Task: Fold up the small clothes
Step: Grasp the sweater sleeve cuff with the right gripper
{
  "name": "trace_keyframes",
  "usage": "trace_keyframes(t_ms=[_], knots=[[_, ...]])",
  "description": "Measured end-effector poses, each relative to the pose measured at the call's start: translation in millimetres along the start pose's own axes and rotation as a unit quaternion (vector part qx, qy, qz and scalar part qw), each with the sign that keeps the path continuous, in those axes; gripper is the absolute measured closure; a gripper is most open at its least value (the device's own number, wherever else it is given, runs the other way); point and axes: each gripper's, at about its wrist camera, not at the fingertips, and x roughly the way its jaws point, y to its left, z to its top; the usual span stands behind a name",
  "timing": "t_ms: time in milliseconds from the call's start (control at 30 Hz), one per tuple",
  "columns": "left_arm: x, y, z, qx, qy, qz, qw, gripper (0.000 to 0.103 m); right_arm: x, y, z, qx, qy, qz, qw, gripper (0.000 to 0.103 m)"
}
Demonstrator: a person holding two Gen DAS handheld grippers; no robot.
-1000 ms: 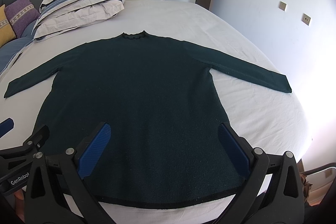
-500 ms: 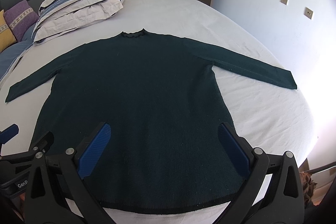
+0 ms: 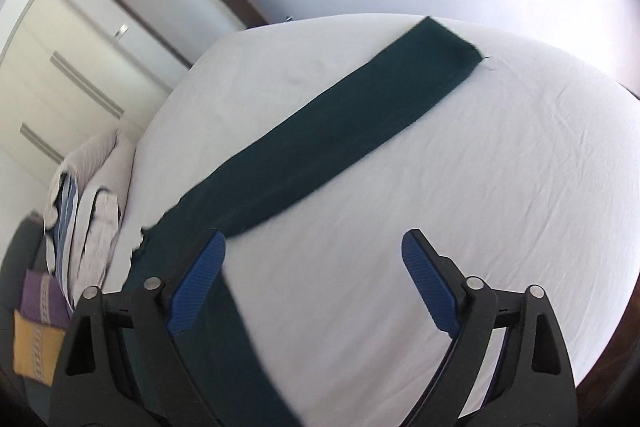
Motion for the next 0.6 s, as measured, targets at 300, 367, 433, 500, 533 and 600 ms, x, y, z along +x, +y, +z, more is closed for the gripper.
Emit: trace_keyframes(t_ms=[300,367,433,500,533,600], knots=[[51.3,-5.1,26.7,-0.07,0.048,-0.136,0.987,0.0,66.1,-84.8,93.9,0.115,-0.028,-0.009,0.993,0.042],[59.2,-13.5,31.9,-0.069,0.052,-0.151,0.9848,0.0,82.5,-82.2,107.0,0.101,-0.026,-0.01,0.995,0.051],[67.1,-20.4,37.0,-0.07,0.056,-0.166,0.9821,0.003,97.1,-85.2,118.1,0.102,-0.021,-0.01,0.995,0.064],[73.9,-25.3,41.3,-0.069,0.062,-0.181,0.9791,0.01,107.5,-83.4,125.3,0.09,-0.016,-0.016,0.996,0.08],[75.8,-26.8,42.7,-0.068,0.065,-0.187,0.9778,0.014,110.1,-80.8,128.1,0.077,-0.017,-0.023,0.997,0.084],[78.1,-29.0,46.8,-0.065,0.065,-0.198,0.9758,0.019,112.2,-69.1,136.0,0.047,-0.023,-0.03,0.998,0.095]])
